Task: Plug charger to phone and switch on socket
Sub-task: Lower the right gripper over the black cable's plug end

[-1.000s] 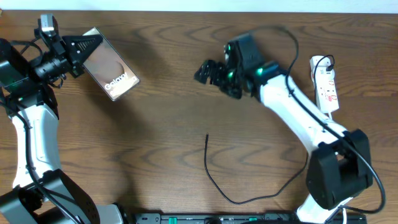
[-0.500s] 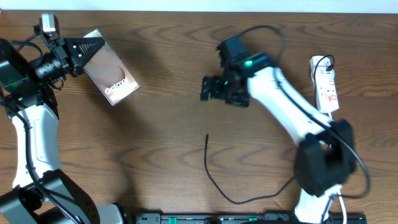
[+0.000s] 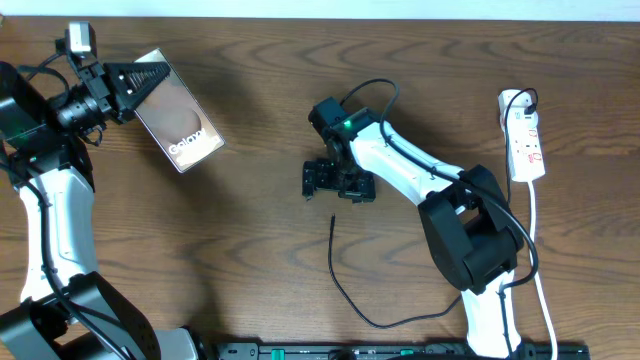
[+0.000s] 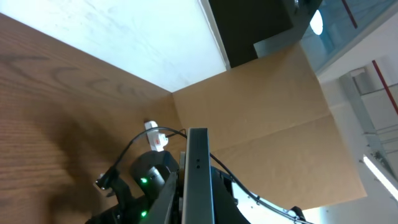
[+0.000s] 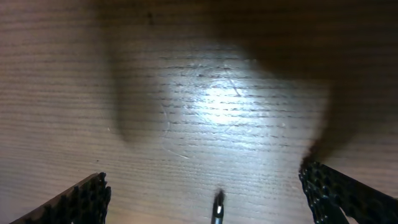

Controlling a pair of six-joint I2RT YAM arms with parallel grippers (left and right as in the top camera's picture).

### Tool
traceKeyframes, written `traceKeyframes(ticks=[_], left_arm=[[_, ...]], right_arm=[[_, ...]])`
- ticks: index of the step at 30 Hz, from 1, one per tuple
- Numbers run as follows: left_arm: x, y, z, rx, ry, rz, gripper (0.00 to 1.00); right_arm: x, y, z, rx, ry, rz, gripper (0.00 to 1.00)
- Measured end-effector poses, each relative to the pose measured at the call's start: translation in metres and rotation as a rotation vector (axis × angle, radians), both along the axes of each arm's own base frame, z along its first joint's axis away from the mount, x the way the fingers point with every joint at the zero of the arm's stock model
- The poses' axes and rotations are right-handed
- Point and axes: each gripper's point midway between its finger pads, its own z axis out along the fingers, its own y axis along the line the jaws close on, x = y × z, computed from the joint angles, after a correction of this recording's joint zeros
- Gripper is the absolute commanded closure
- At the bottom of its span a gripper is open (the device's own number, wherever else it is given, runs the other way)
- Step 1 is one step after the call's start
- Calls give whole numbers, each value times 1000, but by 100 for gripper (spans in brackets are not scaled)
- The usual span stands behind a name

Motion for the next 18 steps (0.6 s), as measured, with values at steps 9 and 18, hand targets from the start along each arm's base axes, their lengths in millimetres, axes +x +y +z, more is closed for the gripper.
traceKeyframes(ticks=[9, 18], left_arm=[[0, 0, 0, 3, -5, 0, 92], [0, 0, 0, 6, -11, 0, 92]], right_arm=[[-7, -13, -2, -76, 36, -77, 1], [-16, -16, -3, -143, 36, -93, 1]])
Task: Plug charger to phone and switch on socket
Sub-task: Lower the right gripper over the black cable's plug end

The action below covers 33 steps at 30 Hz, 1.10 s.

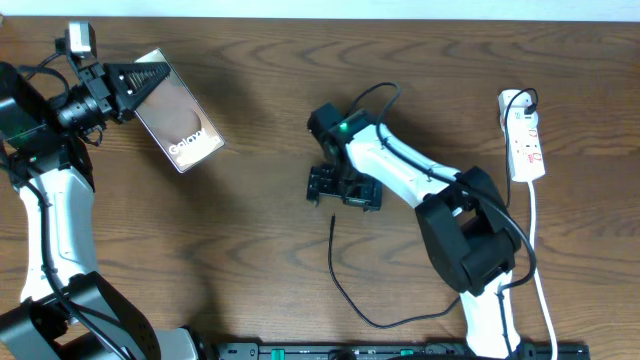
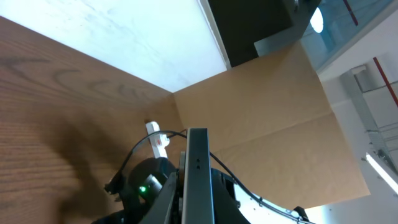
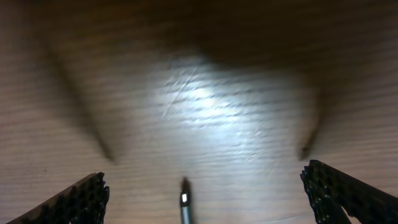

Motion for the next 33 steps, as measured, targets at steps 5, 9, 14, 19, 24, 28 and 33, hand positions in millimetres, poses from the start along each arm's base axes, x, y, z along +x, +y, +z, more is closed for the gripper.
traceKeyframes(ticks=[5, 9, 14, 19, 24, 28, 33], left_arm=[[0, 0, 0, 4, -6, -1, 92], [0, 0, 0, 3, -6, -2, 92], [0, 0, 0, 4, -6, -2, 92], [0, 0, 0, 4, -6, -2, 93], [0, 0, 0, 4, -7, -3, 93], [0, 0, 0, 6, -10, -3, 92], [0, 0, 0, 5, -9, -2, 92]], right_arm=[[-15, 16, -1, -24, -15, 42, 1], [-24, 25, -1, -34, -20, 55, 1], [-27, 27, -1, -47, -27, 49, 1], [-28, 24, -5, -66, -32, 23, 1], [-30, 22, -10, -73, -28, 11, 1], [-31, 22, -10, -73, -28, 7, 1], [-31, 22, -10, -73, -28, 7, 2]])
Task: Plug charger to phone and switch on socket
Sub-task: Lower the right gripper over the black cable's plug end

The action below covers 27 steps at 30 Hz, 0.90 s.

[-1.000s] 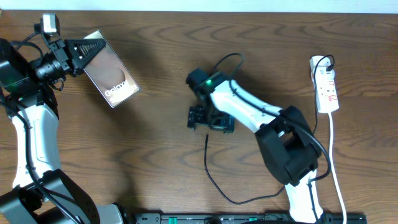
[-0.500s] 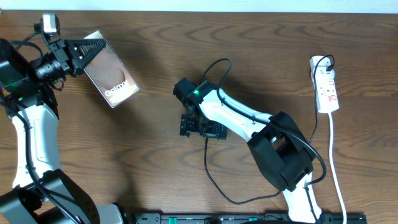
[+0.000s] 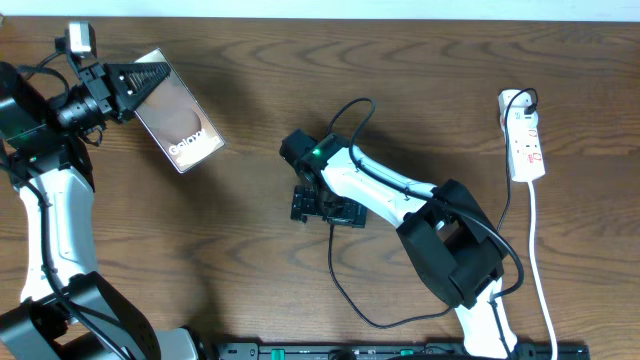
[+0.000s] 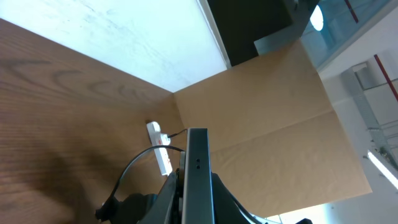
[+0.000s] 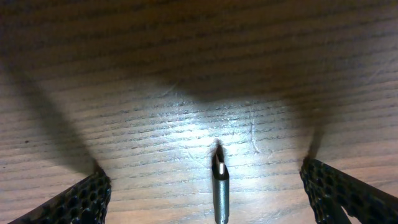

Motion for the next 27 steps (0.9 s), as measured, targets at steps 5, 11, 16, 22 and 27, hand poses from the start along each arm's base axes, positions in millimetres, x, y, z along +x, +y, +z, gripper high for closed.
traceKeyframes(ticks=[5, 11, 16, 22, 27], left_arm=[[0, 0, 0, 0, 0, 0, 92], [0, 0, 0, 0, 0, 0, 92], [0, 0, 0, 0, 0, 0, 92], [0, 0, 0, 1, -1, 0, 92], [0, 0, 0, 2, -3, 0, 92]], right_arm=[[0, 1, 0, 4, 1, -7, 6], [-3, 1, 0, 2, 6, -10, 5], [-7, 3, 0, 2, 13, -1, 5], [-12, 4, 0, -2, 22, 2, 7], [-13, 6, 0, 2, 27, 2, 16]])
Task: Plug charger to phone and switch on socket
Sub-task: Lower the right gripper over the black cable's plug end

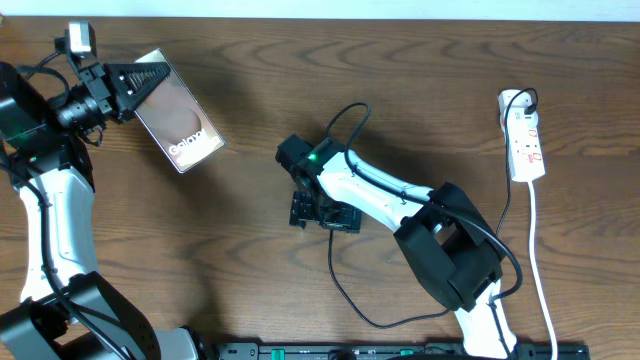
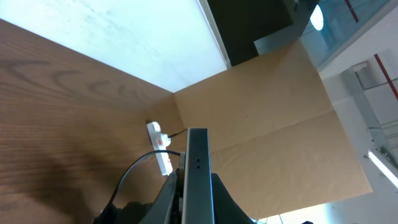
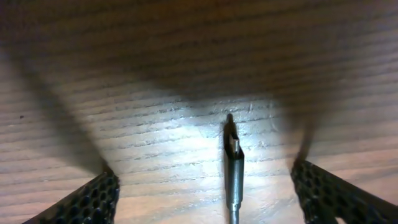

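Observation:
A phone (image 1: 177,123) with a pale back is held tilted above the table's far left, and my left gripper (image 1: 128,80) is shut on its edge (image 2: 198,174). The black charger cable (image 1: 340,290) lies curved on the wood in the middle. Its plug tip (image 3: 232,144) lies flat between the wide-spread fingers (image 3: 93,199) of my right gripper (image 1: 322,213), which is open and low over the table. A white socket strip (image 1: 524,140) lies at the far right with its white lead (image 1: 540,280) running toward the front edge.
Brown wooden table (image 1: 250,290) all round. A black rail (image 1: 400,350) runs along the front edge. My right arm (image 1: 400,195) stretches across the middle from the front right. A cardboard wall (image 2: 267,124) shows in the left wrist view.
My right gripper has shifted slightly left and nearer the plug, so the tip now lies further in between the fingers. The left gripper and phone have not moved.
My left gripper held the phone up at the far left at every moment. My open right gripper was over bare wood just beyond the cable's end, then lower and leftward with the plug tip at its view's edge, and now straddles the tip.

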Controlling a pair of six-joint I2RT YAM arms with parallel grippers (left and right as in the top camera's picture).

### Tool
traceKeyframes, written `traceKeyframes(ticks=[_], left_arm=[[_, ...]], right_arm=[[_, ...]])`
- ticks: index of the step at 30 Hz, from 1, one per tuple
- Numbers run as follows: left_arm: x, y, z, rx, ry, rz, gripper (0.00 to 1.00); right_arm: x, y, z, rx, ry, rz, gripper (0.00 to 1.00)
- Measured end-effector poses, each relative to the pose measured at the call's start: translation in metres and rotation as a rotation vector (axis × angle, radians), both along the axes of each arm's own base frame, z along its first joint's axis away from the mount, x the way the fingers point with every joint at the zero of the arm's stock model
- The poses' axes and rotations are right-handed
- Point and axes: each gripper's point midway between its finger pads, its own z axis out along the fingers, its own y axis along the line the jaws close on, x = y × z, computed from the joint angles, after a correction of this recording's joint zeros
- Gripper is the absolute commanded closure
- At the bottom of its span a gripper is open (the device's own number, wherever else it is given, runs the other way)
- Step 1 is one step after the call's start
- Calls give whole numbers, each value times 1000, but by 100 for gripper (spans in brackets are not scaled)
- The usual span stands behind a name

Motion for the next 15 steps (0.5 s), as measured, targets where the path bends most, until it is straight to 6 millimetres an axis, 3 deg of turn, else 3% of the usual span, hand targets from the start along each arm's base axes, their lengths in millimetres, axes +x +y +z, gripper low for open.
traceKeyframes(ticks=[9, 15], left_arm=[[0, 0, 0, 0, 0, 0, 92], [0, 0, 0, 0, 0, 0, 92]], right_arm=[[-5, 1, 0, 1, 14, -6, 44], [-6, 1, 0, 0, 14, -4, 53]])
